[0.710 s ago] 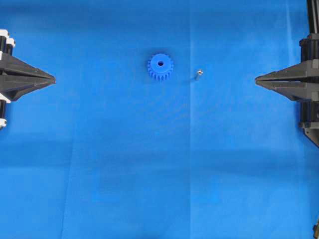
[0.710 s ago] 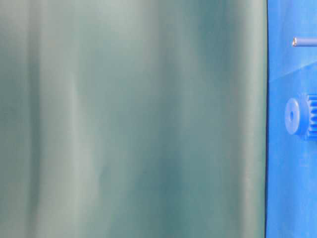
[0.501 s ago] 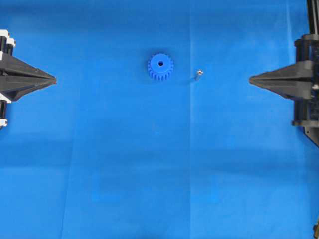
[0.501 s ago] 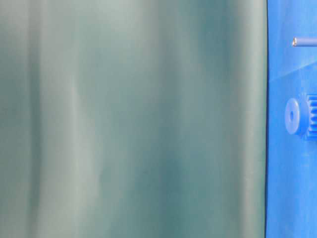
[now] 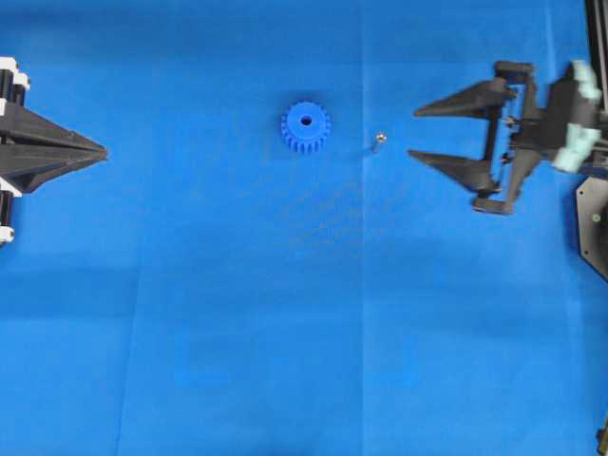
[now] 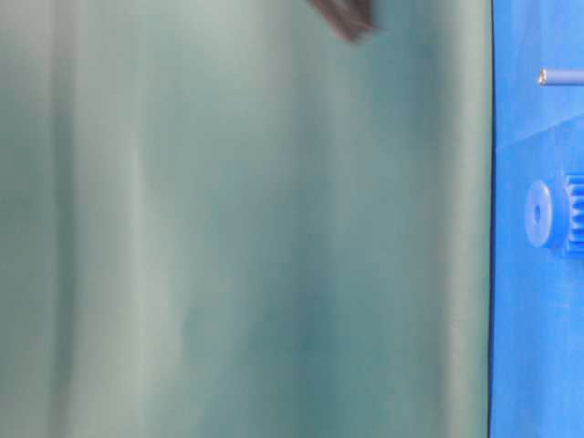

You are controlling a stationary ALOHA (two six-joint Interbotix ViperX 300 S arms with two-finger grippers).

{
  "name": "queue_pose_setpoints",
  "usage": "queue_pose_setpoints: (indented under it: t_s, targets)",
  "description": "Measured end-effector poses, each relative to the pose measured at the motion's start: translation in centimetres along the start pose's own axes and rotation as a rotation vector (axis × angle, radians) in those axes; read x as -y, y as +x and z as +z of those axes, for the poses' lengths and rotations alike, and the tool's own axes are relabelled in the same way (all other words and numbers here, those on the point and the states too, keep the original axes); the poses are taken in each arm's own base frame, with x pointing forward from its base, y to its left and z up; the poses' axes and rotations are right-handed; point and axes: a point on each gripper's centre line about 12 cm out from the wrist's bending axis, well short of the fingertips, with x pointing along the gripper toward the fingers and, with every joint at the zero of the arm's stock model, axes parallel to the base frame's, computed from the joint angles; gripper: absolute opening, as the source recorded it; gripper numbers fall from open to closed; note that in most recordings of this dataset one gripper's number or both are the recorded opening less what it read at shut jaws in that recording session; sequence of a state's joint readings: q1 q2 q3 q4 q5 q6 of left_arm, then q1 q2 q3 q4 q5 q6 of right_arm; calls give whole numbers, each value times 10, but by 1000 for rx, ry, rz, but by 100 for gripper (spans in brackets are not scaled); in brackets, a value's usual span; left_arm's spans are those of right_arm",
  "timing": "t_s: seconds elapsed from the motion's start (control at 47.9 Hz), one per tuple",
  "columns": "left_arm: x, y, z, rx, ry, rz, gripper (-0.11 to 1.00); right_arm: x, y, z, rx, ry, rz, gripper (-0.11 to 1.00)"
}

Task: Insert the shaft placed at a random location into the center hole of the small gear at another random location.
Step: 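Move the right gripper toward the small silver shaft, then lower the open right gripper around the silver shaft and close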

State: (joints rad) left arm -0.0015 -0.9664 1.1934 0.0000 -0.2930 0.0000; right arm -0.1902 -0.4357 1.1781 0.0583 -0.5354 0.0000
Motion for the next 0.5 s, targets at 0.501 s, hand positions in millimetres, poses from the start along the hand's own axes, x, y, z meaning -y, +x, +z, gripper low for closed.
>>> queue_pose_setpoints:
  t_s: [0.501]
  targets:
    - [0, -2, -3, -3, -5, 0, 0, 23, 50, -77, -143, 69, -132, 67]
